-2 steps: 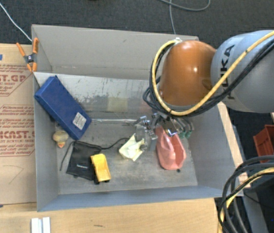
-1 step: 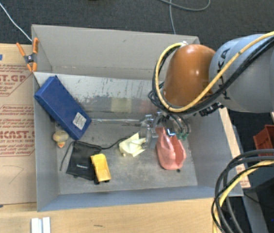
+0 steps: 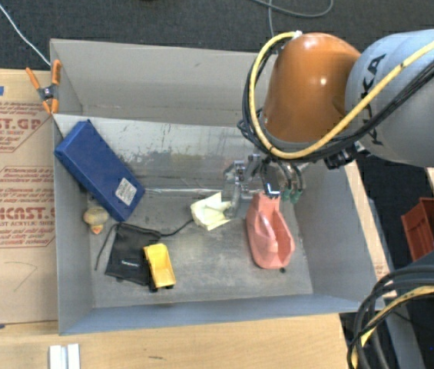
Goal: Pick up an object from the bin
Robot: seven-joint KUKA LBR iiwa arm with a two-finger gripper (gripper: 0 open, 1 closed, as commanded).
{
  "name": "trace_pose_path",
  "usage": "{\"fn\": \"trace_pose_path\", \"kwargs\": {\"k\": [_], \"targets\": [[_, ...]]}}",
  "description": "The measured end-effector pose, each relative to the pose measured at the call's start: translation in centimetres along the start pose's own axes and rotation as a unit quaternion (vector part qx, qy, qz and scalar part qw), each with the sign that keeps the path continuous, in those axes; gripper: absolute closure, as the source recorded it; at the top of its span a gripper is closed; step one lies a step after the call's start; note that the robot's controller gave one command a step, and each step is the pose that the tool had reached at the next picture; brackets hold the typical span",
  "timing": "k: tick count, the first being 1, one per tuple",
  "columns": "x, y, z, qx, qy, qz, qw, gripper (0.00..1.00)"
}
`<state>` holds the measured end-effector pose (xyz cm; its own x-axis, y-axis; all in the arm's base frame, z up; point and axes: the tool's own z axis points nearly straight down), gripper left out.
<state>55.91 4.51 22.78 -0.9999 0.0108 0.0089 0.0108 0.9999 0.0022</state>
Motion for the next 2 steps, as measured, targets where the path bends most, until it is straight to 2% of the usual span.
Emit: {"fn": "trace_pose_path", "kwargs": {"k": [1,2], "targets": [[-0.8,0.4,3.5,-0.001,-0.0065,-0.016,0.9998,1.00],[-0.7,0.3,10.3,-0.001,-0.0009,-0.017,0.9999,1.00]]}}
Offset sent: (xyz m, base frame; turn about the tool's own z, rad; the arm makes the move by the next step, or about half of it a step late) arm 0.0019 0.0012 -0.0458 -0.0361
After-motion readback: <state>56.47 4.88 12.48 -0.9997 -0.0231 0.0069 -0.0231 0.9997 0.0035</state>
